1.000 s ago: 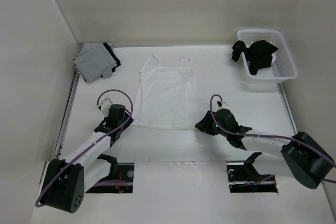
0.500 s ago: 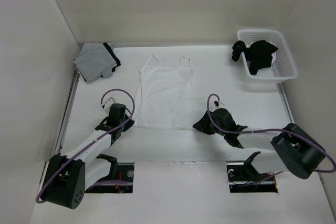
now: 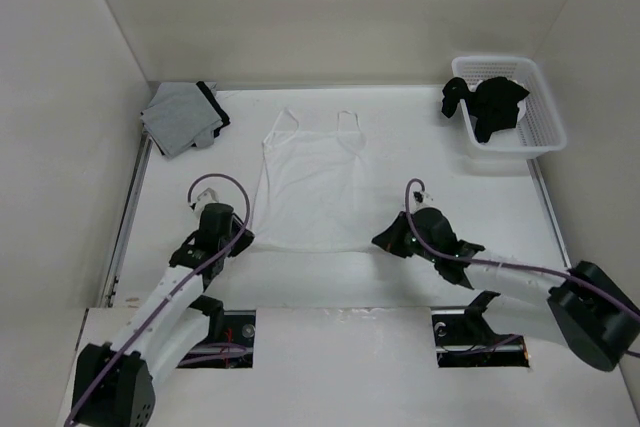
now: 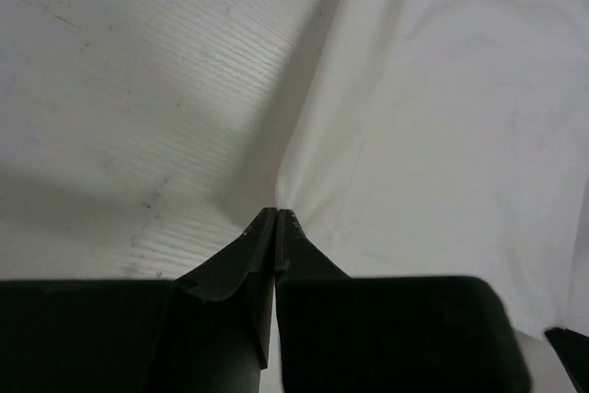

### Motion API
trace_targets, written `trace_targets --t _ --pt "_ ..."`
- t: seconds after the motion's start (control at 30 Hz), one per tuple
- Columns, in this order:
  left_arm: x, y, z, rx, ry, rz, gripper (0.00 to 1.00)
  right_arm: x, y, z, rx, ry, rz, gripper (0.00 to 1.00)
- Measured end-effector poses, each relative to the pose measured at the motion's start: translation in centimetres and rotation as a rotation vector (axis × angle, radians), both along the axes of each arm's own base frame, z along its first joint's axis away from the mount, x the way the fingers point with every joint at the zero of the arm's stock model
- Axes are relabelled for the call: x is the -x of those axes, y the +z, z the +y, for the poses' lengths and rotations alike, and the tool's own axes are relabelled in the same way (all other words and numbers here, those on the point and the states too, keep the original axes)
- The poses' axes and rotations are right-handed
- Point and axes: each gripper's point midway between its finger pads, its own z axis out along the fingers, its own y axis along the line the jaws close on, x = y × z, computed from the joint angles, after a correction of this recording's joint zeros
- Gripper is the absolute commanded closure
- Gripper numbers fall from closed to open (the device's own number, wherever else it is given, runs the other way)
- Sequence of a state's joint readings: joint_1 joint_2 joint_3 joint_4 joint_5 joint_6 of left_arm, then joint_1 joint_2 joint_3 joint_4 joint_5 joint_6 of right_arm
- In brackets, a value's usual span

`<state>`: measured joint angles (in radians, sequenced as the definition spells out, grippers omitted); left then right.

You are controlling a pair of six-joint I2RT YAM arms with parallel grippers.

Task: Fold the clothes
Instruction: Fold the tank top

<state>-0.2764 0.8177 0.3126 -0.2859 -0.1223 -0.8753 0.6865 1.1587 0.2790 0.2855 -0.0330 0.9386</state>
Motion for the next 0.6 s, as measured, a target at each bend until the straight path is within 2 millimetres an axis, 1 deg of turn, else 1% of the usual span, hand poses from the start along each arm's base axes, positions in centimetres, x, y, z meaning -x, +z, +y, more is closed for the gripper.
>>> trace_targets --t 0.1,0.23,0.3,0.37,0.47,0.53,0.6 --pt "0.7 2.6 -0.6 0.025 -0.035 -0.077 1.00 1.6 2.7 0.3 -0.031 0.035 -0.054 0.99" --pt "2.3 7.1 -2.2 0.090 -0.094 -0.210 1.00 5.2 6.4 0.1 -0.080 0.093 -0.120 0.98" --pt "3.1 8.8 -2.5 0.117 -0.107 -0.253 1.00 6.6 7.3 -0.5 -0.090 0.107 -0.128 0.97" --pt "3.7 9.8 -2.4 0.125 -0.103 -0.271 1.00 7.5 8.1 -1.2 -0.080 0.107 -0.126 0.97" --pt "3.6 10.6 -2.0 0.106 -0.081 -0.270 0.99 7.5 8.5 -1.9 -0.038 0.087 -0.119 0.97" --pt "2.8 11.3 -2.0 0.085 -0.066 -0.267 0.99 6.8 8.4 -2.1 0.000 0.074 -0.115 0.97" --pt "1.3 11.7 -2.2 0.065 -0.054 -0.265 0.99 5.6 8.3 -2.4 0.044 0.050 -0.112 0.97"
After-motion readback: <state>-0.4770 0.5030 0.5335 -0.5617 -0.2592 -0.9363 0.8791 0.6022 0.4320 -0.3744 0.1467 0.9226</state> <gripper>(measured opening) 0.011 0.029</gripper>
